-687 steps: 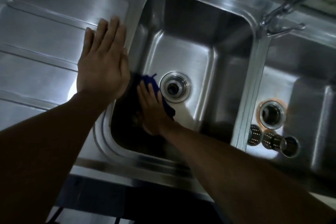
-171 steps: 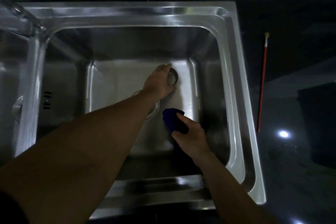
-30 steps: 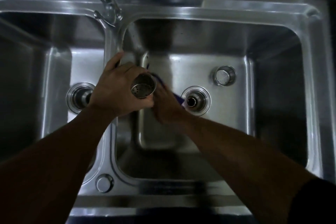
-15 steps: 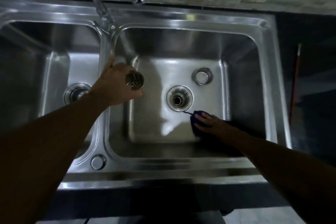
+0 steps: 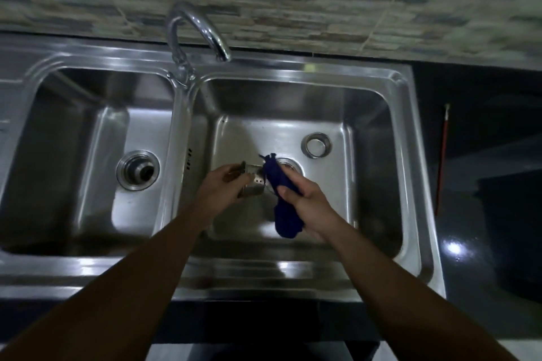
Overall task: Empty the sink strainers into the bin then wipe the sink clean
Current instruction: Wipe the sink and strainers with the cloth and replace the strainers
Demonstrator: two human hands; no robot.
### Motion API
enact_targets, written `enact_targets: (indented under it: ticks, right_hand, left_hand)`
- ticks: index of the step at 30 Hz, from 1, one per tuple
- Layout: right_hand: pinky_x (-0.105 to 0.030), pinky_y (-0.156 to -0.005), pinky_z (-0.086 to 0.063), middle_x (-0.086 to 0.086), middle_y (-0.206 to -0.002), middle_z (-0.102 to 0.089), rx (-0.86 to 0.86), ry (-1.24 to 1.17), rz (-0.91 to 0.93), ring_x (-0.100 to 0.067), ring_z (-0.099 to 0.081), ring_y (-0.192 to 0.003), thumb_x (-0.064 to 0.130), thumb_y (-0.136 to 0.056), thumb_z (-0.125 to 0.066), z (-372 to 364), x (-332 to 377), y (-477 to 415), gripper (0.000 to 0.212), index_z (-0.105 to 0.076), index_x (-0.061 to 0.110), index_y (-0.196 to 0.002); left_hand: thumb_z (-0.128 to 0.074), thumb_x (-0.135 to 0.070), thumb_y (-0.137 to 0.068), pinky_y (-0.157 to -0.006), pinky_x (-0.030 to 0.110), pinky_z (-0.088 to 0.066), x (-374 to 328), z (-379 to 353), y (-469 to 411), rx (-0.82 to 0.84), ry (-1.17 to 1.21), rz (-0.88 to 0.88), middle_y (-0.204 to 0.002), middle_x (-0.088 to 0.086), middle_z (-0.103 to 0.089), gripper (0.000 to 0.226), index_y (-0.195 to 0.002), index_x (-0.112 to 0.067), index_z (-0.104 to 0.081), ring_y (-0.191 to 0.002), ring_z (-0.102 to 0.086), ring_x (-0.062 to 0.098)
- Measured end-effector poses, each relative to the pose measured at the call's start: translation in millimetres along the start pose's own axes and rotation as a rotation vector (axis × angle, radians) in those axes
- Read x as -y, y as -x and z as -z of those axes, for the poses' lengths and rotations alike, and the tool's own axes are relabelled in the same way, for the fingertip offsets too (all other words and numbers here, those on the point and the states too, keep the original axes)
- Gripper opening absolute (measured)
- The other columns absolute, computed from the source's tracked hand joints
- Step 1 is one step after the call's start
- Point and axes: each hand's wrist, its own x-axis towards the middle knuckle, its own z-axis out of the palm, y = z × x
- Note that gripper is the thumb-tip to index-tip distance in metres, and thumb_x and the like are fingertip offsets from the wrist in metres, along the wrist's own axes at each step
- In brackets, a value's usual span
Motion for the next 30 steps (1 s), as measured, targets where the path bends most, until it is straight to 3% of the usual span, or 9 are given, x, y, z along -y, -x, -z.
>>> enact_targets:
  ticks: [3,6,10,13,16,21,25,27,30]
  right_hand:
    - [-0.023,-0.095,-0.049,0.004,-0.132,-0.064,0.018,0.023,0.071,-0.006,-0.063,-0.112,0.001,-0.1,-0.053,-26.5,9.7,13.6,0.052,-0.053,0.034,-0.14]
    - [-0.025,-0.11,-0.04,0.002,-0.147,-0.054,0.011,0.099,0.132,-0.011,-0.052,-0.133,-0.002,-0.1,-0.051,-38.0,11.0,14.5,0.055,-0.048,0.031,-0.144]
    - [-0.02,-0.096,-0.045,-0.006,-0.135,-0.061,-0.105,0.088,0.097,-0.02,-0.058,-0.12,0.0,-0.103,-0.046,-30.1,6.3,-6.4,0.049,-0.045,0.016,-0.149]
    - [-0.037,-0.113,-0.042,-0.005,-0.144,-0.057,-0.102,0.14,0.141,-0.025,-0.054,-0.132,-0.001,-0.102,-0.047,-38.0,-5.8,0.8,0.053,-0.044,0.02,-0.15]
    - [-0.049,-0.115,-0.04,-0.002,-0.15,-0.052,-0.13,0.174,0.196,-0.027,-0.051,-0.136,-0.003,-0.101,-0.047,-33.6,-18.1,2.4,0.058,-0.043,0.029,-0.148]
    - [-0.02,-0.119,-0.026,0.004,-0.155,-0.043,-0.116,0.447,0.184,-0.015,-0.039,-0.145,-0.006,-0.099,-0.047,3.4,-24.6,-12.5,0.059,-0.046,0.033,-0.144]
    - [-0.016,-0.121,-0.022,0.001,-0.16,-0.036,-0.046,0.667,0.188,-0.01,-0.035,-0.146,-0.003,-0.101,-0.045,19.1,-38.6,-7.6,0.051,-0.048,0.018,-0.147]
    - [-0.005,-0.112,-0.026,0.001,-0.159,-0.033,-0.038,0.647,0.189,0.011,-0.035,-0.138,-0.006,-0.101,-0.044,20.7,-44.8,-2.8,0.049,-0.049,0.014,-0.145]
    - [0.004,-0.104,-0.024,0.001,-0.157,-0.032,-0.03,0.633,0.19,0.009,-0.035,-0.138,-0.009,-0.099,-0.045,22.7,-56.9,-0.8,0.049,-0.05,0.01,-0.144]
  left_hand:
    - [-0.059,-0.021,-0.1,-0.098,0.049,-0.057,-5.2,-6.6,3.9,0.01,0.32,0.071,-0.124,0.017,-0.069,0.031,-0.127,-0.008,-0.066,-0.113,-0.068,0.03]
    - [-0.054,-0.023,-0.102,-0.099,0.046,-0.056,-3.0,-5.2,6.5,0.071,0.557,0.148,-0.127,0.022,-0.067,0.035,-0.129,-0.001,-0.063,-0.115,-0.065,0.034]
    - [-0.059,-0.022,-0.098,-0.089,0.04,-0.062,-0.3,-3.9,1.3,0.161,0.628,0.191,-0.115,0.018,-0.075,0.029,-0.122,-0.006,-0.065,-0.106,-0.072,0.031]
    - [-0.057,-0.026,-0.099,-0.072,0.033,-0.064,-5.2,-2.7,-8.9,0.151,0.718,0.168,-0.107,0.012,-0.078,0.024,-0.114,-0.014,-0.071,-0.093,-0.076,0.023]
    - [-0.058,-0.029,-0.098,-0.074,0.033,-0.062,-4.1,-2.7,-18.1,0.233,0.702,0.21,-0.115,0.014,-0.074,0.03,-0.121,-0.014,-0.068,-0.102,-0.074,0.027]
    - [-0.067,-0.026,-0.092,-0.08,0.037,-0.062,4.2,2.3,-43.6,0.312,0.668,0.208,-0.115,0.017,-0.075,0.038,-0.126,-0.01,-0.063,-0.11,-0.072,0.033]
    - [-0.082,-0.027,-0.081,-0.079,0.03,-0.061,4.5,-10.2,-81.7,0.052,0.298,0.067,-0.113,0.005,-0.076,0.036,-0.115,-0.02,-0.071,-0.108,-0.073,0.024]
    - [-0.092,-0.041,-0.063,-0.087,0.026,-0.058,5.0,-16.4,-99.5,-0.064,-0.001,-0.051,-0.108,-0.007,-0.077,0.054,-0.112,-0.028,-0.072,-0.104,-0.073,0.015]
    - [-0.092,-0.046,-0.058,-0.079,-0.001,-0.044,4.9,-25.5,-121.9,-0.15,-0.304,-0.199,-0.108,-0.016,-0.068,0.075,-0.125,-0.029,-0.065,-0.098,-0.065,0.005]
